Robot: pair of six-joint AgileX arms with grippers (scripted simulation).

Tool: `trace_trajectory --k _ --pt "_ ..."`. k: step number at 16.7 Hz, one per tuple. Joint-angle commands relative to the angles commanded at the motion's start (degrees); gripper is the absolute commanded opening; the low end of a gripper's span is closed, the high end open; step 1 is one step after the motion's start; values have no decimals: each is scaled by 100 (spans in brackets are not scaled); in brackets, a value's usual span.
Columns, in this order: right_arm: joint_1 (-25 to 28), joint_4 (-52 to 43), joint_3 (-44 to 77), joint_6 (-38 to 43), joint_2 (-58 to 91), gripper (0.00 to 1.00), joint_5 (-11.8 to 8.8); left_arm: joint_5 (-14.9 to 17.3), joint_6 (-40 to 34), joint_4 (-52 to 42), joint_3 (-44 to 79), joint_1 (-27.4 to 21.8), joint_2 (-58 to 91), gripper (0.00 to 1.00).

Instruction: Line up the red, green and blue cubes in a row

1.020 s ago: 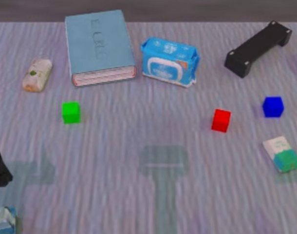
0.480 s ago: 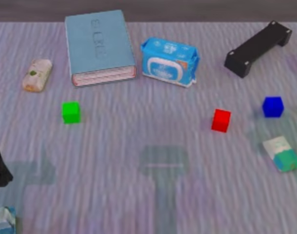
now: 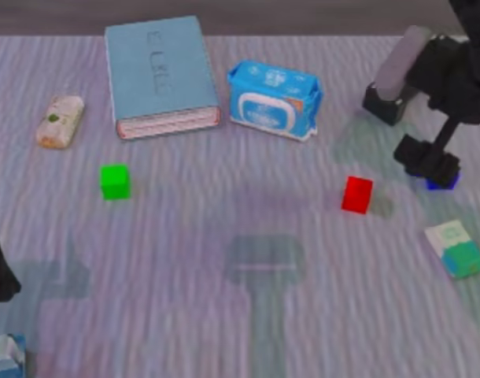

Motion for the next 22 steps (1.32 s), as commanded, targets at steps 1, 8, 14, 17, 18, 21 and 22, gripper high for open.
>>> trace_trajectory --k 1,8,14,17,18,21,22 --pt "86 -258 420 -186 473 100 1 0 0 0 0 0 0 100" --pt "494 -1403 2517 -1070 2733 100 -8 0 0 0 0 0 0 100" --pt "528 -1493 2704 -1146 2902 100 -8 0 0 0 0 0 0 100" --pt "510 -1384 2606 -1147 2922 100 -8 0 0 0 0 0 0 100" --pt "517 -1249 2506 -1149 2967 100 -8 0 0 0 0 0 0 100" --pt "525 -558 2083 -1139 3188 100 -5 0 0 0 0 0 0 100" --pt "527 -303 1929 -1135 3267 100 -4 0 0 0 0 0 0 100"
